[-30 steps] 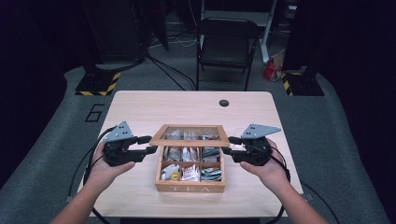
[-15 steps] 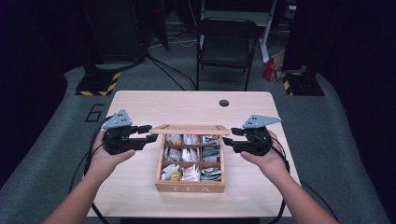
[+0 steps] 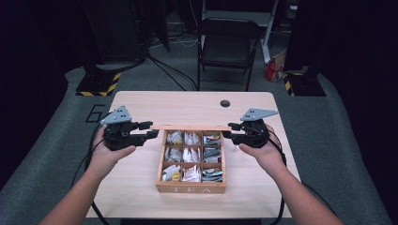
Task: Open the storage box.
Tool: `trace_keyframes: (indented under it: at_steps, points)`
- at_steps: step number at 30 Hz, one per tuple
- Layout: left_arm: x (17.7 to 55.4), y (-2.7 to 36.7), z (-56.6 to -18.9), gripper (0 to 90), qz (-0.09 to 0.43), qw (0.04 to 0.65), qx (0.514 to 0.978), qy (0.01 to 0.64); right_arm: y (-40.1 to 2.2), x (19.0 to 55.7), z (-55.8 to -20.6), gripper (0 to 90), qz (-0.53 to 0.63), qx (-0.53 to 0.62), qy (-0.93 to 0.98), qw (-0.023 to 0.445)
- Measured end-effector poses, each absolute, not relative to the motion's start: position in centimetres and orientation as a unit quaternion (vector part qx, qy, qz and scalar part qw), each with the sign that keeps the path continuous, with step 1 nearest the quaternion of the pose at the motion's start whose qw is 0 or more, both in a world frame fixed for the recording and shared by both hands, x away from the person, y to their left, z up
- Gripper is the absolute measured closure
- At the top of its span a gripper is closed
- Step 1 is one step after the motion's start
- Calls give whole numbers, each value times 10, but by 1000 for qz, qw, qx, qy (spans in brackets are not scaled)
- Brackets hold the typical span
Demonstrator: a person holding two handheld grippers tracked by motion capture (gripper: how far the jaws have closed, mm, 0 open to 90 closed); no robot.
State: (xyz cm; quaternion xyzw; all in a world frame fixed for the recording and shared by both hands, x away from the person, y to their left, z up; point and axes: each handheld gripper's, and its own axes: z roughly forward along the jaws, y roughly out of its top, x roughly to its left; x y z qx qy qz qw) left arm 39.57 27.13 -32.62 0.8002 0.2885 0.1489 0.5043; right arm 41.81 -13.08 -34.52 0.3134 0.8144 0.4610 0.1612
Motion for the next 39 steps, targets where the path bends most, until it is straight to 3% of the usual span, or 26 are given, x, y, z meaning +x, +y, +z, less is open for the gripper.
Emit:
trace_keyframes:
  at_steps: [23, 31, 39]
  points:
    - [444, 263, -372, 521, 160, 477, 804, 316, -130, 431, -338, 586, 467, 316, 810, 161]
    - [450, 261, -375, 581, 167, 478, 800, 321, -131, 432, -338, 585, 470, 317, 808, 158]
    - [452, 262, -375, 582, 161, 481, 798, 325, -132, 434, -339, 582, 476, 320, 804, 156]
